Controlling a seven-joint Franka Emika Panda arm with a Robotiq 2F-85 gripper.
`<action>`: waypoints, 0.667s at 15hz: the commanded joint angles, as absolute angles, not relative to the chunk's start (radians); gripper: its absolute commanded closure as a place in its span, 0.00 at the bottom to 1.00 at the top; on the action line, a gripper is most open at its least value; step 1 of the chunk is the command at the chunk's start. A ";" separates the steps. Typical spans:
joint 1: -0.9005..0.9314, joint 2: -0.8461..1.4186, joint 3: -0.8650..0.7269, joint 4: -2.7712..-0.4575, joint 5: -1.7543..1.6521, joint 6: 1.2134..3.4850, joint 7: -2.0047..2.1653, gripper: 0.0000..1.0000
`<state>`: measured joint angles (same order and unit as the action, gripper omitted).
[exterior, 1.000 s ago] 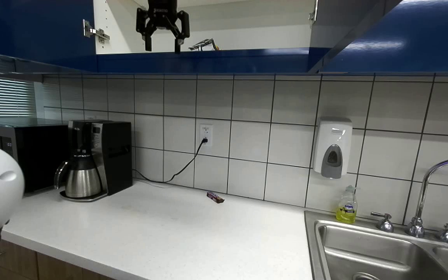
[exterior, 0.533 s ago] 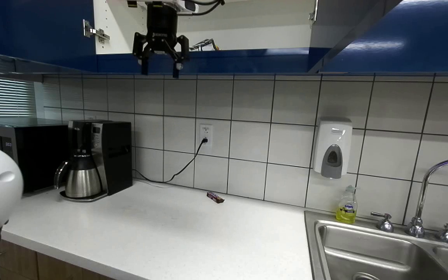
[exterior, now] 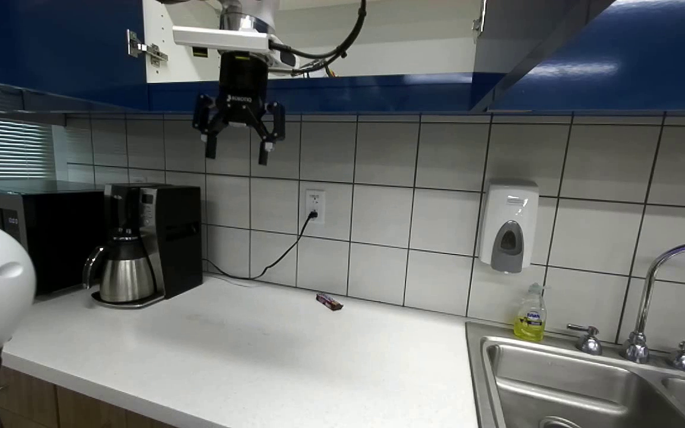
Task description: Put the snack packet into the open cabinet
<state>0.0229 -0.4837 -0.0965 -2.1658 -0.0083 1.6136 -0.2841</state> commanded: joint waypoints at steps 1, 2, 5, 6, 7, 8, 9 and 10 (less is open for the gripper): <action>0.027 -0.505 -0.092 -2.255 -0.007 1.723 -0.306 0.00; 0.028 -0.504 -0.088 -2.277 -0.004 1.757 -0.296 0.00; 0.034 -0.503 -0.075 -2.334 -0.007 1.832 -0.287 0.00; 0.035 -0.503 -0.071 -2.352 -0.008 1.853 -0.282 0.00; 0.038 -0.508 -0.066 -2.369 -0.007 1.867 -0.278 0.00; 0.040 -0.509 -0.062 -2.383 -0.009 1.880 -0.273 0.00; 0.042 -0.508 -0.058 -2.394 -0.012 1.889 -0.274 0.00; 0.043 -0.507 -0.057 -2.402 -0.011 1.890 -0.275 0.00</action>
